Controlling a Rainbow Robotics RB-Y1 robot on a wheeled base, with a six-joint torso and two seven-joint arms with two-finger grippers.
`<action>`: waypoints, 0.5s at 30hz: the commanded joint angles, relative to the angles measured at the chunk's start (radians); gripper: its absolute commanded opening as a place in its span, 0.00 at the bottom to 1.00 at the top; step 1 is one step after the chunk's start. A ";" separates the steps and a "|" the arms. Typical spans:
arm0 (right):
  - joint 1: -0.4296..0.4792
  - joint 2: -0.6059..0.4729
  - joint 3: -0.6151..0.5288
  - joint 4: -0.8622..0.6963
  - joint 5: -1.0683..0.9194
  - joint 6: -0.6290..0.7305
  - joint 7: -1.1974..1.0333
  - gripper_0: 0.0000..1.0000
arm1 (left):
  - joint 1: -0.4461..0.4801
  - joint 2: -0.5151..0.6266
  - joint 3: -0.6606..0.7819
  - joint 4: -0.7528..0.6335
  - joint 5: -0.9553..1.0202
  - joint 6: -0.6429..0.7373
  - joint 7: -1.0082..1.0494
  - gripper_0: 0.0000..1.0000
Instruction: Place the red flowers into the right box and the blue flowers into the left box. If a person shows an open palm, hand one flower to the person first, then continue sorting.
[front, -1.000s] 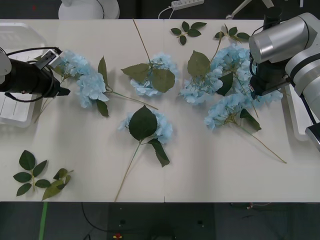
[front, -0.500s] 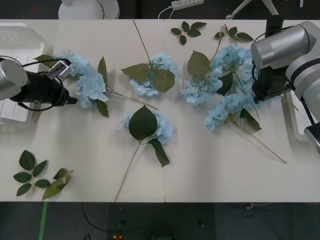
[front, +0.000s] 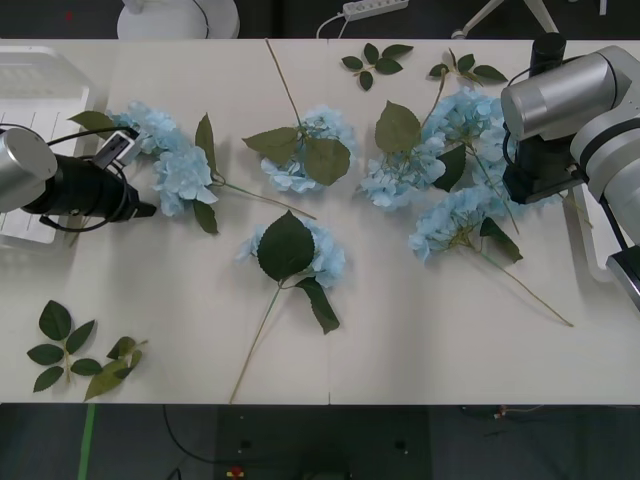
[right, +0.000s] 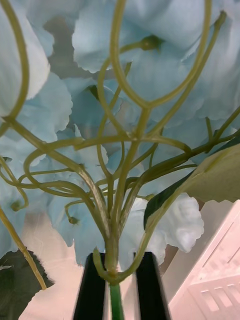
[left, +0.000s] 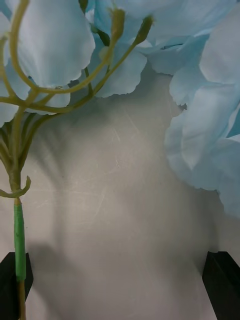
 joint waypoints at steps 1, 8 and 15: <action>-0.059 0.019 -0.018 0.001 -0.013 -0.009 -0.048 0.00 | 0.005 -0.049 -0.035 0.010 0.060 -0.009 0.089 1.00; -0.091 -0.059 -0.018 -0.009 -0.137 0.008 -0.025 0.00 | 0.014 -0.049 -0.059 0.010 0.108 -0.009 0.094 0.70; -0.098 -0.263 -0.021 -0.206 -0.395 0.175 0.141 0.00 | 0.014 -0.047 -0.061 0.020 0.108 -0.014 0.094 0.00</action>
